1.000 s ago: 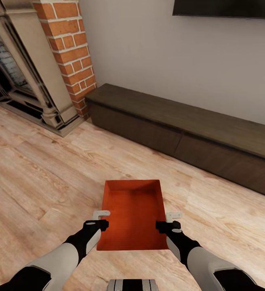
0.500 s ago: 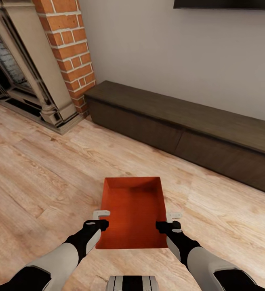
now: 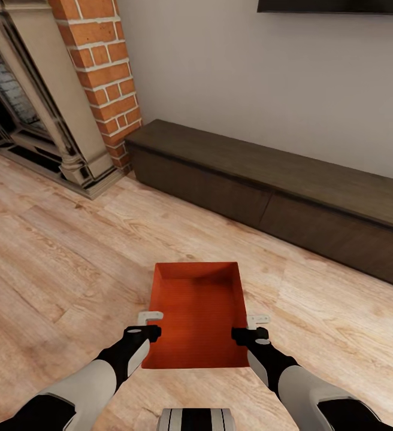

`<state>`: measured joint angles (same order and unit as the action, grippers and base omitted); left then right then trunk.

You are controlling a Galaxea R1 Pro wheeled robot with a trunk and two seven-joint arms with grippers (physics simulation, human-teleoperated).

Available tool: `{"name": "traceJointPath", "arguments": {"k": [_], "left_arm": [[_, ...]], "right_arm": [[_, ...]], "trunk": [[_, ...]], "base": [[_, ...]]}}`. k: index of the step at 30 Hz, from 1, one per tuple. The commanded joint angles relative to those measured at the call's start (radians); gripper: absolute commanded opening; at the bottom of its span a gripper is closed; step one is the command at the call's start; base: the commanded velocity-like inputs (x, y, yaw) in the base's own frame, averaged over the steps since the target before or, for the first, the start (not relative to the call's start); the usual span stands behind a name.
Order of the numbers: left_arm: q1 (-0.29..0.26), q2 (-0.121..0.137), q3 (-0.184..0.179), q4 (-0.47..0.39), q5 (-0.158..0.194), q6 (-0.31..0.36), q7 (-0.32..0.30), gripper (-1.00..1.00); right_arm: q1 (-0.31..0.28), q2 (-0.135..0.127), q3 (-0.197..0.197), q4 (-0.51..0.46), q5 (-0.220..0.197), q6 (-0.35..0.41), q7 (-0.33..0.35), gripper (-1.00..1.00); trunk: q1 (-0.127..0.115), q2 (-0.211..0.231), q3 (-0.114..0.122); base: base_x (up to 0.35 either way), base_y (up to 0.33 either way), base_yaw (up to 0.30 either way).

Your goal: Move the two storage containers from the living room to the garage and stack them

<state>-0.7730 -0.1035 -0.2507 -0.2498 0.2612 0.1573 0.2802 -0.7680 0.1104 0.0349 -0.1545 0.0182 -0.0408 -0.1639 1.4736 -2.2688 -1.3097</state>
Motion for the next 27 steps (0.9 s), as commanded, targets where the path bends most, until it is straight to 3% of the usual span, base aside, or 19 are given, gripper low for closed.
{"name": "traceJointPath", "arguments": {"k": [1,27], "left_arm": [[0.0,0.001,-0.009,-0.002,0.009,0.005,0.007,1.0],[0.0,0.001,-0.01,0.0,0.008,0.001,0.007,1.0]], "right_arm": [[-0.001,0.0,0.003,0.001,0.002,-0.002,-0.005,1.0],[-0.001,-0.002,0.005,0.002,0.012,0.0,-0.005,1.0]], "trunk": [[0.0,0.0,-0.001],[0.008,-0.014,-0.007]], "base": [[0.0,0.0,0.0],[0.0,0.0,0.0]]}}
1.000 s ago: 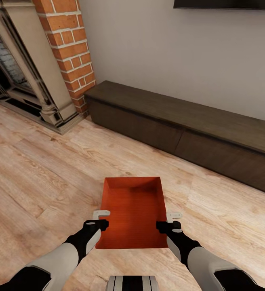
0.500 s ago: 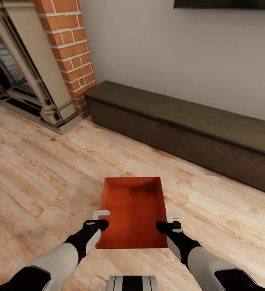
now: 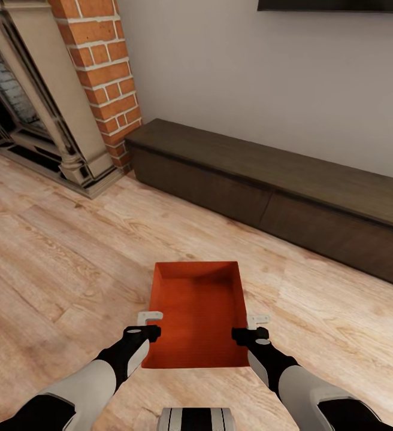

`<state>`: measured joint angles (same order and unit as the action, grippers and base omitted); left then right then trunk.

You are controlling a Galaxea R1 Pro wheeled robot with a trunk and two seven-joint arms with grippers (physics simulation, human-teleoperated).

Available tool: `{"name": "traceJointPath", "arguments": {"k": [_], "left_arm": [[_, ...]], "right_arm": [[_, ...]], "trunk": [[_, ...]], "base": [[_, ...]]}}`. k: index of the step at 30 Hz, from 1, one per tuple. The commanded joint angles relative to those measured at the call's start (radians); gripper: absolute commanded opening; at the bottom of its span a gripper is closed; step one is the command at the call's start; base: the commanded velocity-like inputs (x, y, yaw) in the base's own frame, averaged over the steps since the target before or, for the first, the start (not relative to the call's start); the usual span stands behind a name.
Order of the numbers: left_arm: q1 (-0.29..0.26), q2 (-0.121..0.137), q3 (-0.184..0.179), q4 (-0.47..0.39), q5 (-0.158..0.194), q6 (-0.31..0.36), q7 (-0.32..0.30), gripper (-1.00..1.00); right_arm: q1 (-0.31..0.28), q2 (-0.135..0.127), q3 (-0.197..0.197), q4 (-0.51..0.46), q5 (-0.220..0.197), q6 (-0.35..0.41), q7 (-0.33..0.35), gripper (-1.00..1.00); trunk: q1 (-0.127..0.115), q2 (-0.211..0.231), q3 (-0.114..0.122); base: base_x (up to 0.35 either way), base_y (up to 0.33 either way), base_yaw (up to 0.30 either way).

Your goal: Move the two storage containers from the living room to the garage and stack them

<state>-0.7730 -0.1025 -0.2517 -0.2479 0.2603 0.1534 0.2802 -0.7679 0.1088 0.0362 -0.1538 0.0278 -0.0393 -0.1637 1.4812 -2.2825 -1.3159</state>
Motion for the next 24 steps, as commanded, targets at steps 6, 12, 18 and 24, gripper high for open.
{"name": "traceJointPath", "arguments": {"k": [6,12,18,24], "left_arm": [[0.0,0.0,-0.009,-0.002,0.008,0.006,0.007,1.0],[0.0,0.0,-0.008,-0.002,0.008,0.005,0.007,1.0],[0.0,0.001,-0.008,-0.002,0.008,0.005,0.007,1.0],[0.0,0.001,-0.008,-0.002,0.008,0.005,0.007,1.0]], "right_arm": [[-0.001,-0.012,0.004,0.001,0.003,-0.002,-0.005,1.0],[-0.001,-0.025,0.005,0.001,0.004,-0.002,-0.005,1.0],[-0.001,-0.026,0.005,0.002,0.004,-0.002,-0.005,1.0],[-0.001,-0.026,0.007,0.002,0.003,-0.002,-0.005,1.0]], "trunk": [[0.019,-0.035,-0.016],[0.019,-0.035,-0.016],[0.019,-0.035,-0.016],[0.019,-0.035,-0.016]], "base": [[0.0,0.0,0.0],[0.0,0.0,0.0],[0.0,0.0,0.0],[0.0,0.0,0.0]]}}
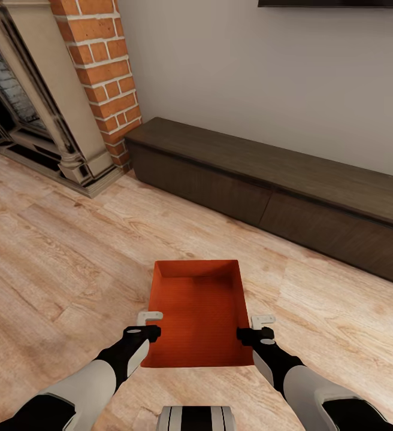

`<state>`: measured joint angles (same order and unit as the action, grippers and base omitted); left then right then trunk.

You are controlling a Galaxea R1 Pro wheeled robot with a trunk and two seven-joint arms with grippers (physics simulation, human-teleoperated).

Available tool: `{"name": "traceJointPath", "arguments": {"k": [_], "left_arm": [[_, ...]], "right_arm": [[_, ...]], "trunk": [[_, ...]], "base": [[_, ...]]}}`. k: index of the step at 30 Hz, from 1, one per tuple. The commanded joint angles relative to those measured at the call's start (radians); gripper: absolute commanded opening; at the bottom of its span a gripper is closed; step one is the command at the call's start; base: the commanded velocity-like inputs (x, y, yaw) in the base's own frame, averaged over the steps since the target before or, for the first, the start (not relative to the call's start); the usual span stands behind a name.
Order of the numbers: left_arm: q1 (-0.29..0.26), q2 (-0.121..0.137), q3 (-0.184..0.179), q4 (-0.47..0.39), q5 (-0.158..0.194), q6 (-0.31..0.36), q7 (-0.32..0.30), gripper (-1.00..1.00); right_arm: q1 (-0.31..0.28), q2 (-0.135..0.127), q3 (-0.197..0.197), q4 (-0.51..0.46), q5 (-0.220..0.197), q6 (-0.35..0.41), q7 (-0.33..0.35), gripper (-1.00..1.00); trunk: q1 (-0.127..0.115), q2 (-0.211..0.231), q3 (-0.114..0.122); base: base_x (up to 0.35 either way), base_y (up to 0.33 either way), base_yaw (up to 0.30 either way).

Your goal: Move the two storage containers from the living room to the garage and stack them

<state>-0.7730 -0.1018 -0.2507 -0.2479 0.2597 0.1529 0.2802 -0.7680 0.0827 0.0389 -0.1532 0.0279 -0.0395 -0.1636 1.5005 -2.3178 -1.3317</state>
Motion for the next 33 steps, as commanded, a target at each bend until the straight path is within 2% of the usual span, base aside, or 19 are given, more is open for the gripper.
{"name": "traceJointPath", "arguments": {"k": [1,12,19,33], "left_arm": [[0.0,0.001,-0.009,-0.002,0.009,0.005,0.007,1.0],[0.0,0.0,-0.009,-0.002,0.009,0.005,0.007,1.0],[0.0,-0.001,-0.01,-0.002,0.009,0.006,0.007,1.0],[0.0,-0.001,-0.009,-0.004,0.01,0.005,0.007,1.0]], "right_arm": [[-0.001,0.0,0.004,0.001,0.002,-0.002,-0.005,1.0],[-0.001,0.008,0.003,0.001,-0.003,-0.002,-0.005,1.0],[-0.001,0.012,0.003,0.001,-0.003,-0.002,-0.005,1.0],[-0.001,0.011,0.002,0.001,-0.003,-0.001,-0.005,1.0]], "trunk": [[0.0,0.0,-0.001],[0.0,0.0,-0.001],[0.027,-0.049,-0.023],[0.027,-0.049,-0.023]], "base": [[0.0,0.0,0.0],[0.0,0.0,0.0],[0.0,0.0,0.0],[0.0,0.0,0.0]]}}
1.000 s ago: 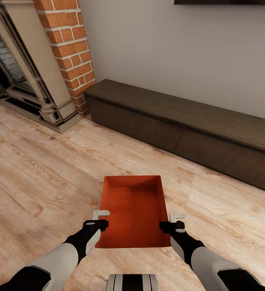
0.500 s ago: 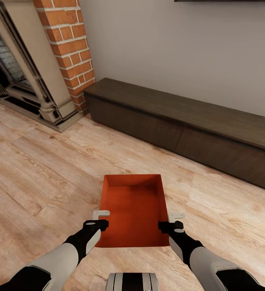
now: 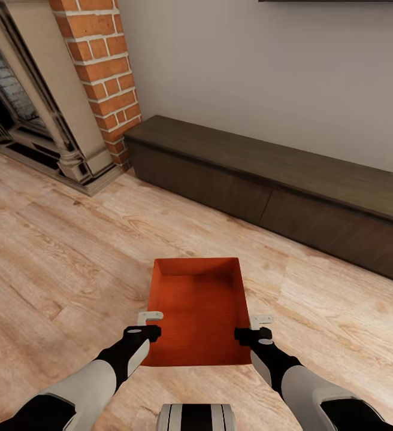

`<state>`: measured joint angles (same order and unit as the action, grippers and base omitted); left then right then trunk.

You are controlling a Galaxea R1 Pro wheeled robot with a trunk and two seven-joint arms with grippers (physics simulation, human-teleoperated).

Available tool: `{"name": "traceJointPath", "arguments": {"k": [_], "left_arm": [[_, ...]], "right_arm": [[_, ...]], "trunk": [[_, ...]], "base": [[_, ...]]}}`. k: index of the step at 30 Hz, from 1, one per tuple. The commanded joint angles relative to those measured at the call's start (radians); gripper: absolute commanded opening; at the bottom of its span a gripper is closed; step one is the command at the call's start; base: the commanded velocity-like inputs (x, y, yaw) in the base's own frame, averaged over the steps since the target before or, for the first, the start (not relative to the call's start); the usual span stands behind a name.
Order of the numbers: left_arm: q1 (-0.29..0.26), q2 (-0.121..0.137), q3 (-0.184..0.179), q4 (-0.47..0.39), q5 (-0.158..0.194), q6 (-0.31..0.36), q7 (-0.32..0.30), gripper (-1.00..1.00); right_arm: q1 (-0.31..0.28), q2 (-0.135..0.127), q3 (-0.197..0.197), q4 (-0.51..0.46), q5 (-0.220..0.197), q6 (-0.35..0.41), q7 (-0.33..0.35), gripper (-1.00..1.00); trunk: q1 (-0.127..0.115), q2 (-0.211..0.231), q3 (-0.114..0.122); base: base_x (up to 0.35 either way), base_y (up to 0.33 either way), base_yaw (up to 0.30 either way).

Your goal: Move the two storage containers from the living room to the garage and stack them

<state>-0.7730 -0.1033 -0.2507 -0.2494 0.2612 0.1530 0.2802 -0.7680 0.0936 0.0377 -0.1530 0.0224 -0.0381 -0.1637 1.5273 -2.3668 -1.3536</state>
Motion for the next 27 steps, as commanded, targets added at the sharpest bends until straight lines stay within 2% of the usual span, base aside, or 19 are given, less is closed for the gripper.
{"name": "traceJointPath", "arguments": {"k": [1,17,18,27], "left_arm": [[0.0,0.001,-0.009,-0.002,0.009,0.005,0.007,1.0],[0.0,-0.001,-0.006,-0.02,0.009,0.005,0.007,1.0],[0.0,-0.001,-0.006,-0.019,0.009,0.005,0.007,-1.0],[0.0,0.0,-0.008,-0.019,0.01,0.005,0.006,-1.0]], "right_arm": [[-0.001,0.0,0.004,0.001,0.002,-0.002,-0.005,1.0],[-0.001,0.002,0.004,0.001,0.001,-0.002,-0.005,1.0],[-0.001,0.002,0.004,0.001,0.001,-0.002,-0.005,-1.0],[-0.001,0.001,0.003,0.001,0.0,-0.004,-0.006,-1.0]], "trunk": [[0.0,0.0,-0.001],[0.0,0.0,-0.001],[0.0,0.0,-0.001],[0.0,0.0,-0.001]], "base": [[0.0,0.0,0.0],[0.0,0.0,0.0],[0.0,0.0,0.0],[0.0,0.0,0.0]]}}
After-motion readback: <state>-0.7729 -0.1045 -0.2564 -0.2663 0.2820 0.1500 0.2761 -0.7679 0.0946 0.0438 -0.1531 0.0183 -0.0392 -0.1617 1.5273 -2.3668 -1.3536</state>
